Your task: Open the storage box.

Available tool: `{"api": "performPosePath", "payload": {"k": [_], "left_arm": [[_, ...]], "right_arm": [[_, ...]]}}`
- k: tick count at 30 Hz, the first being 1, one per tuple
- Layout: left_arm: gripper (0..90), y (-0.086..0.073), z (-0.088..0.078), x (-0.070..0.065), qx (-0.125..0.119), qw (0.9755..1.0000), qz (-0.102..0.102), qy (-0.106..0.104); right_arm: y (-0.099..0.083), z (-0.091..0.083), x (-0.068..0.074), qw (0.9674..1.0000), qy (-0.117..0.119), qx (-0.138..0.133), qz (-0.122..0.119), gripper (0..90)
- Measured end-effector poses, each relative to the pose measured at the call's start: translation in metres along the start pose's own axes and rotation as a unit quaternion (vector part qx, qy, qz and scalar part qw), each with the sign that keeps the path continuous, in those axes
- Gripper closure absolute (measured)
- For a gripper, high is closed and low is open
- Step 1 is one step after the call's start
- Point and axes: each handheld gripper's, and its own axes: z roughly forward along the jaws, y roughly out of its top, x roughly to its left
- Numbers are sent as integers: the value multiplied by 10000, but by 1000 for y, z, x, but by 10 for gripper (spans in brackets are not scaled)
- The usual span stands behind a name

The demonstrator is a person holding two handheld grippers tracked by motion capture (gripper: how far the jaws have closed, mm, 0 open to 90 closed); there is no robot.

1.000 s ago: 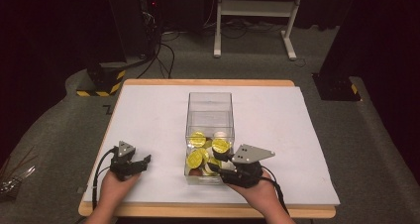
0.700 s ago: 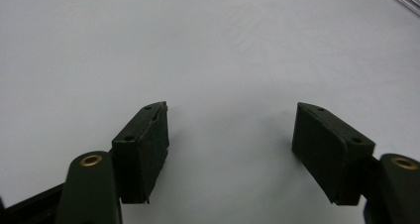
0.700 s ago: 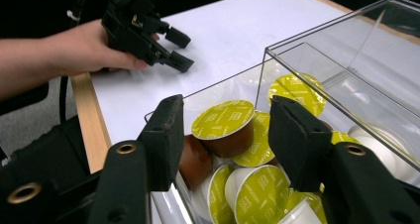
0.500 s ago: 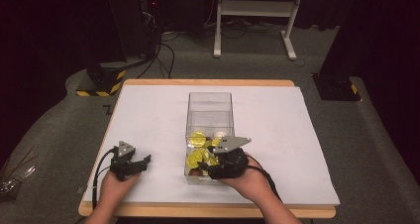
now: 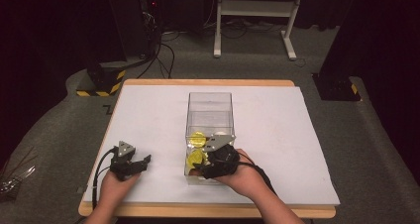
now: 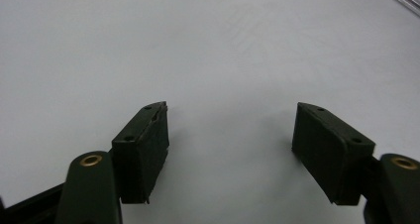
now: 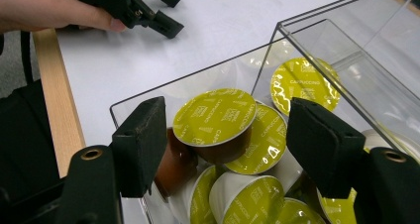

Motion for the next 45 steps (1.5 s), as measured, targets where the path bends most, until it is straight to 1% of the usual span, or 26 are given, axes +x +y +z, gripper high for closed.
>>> {"api": "performPosePath", "payload": {"k": [6,8,10,15,19,20,28,36,45], "left_arm": [[302,0,0,0,4,10000,2,-5],[302,0,0,0,4,10000,0,-6],[302,0,0,0,4,10000,0,-8],[301,0,0,0,-5,10000,-3,-8],[300,0,0,0,-3,10000,-1,-10],[300,0,0,0,-3,10000,-1,-10],[299,0,0,0,-2,10000,1,-12],[298,0,0,0,-3,10000,1,-13],[299,0,0,0,-4,10000,2,-11]], "right_arm": [[3,8,0,9999,68,125,-28,314],[3,9,0,9999,65,146,-52,312],[4,13,2,9996,45,225,-144,312],[4,18,2,9993,25,329,-161,312],[4,21,2,9992,28,355,-184,314],[4,22,3,9990,21,405,-193,317],[5,24,3,9986,26,464,-235,333],[4,24,5,9983,26,495,-291,397],[5,26,5,9979,-4,571,-301,385]]}}
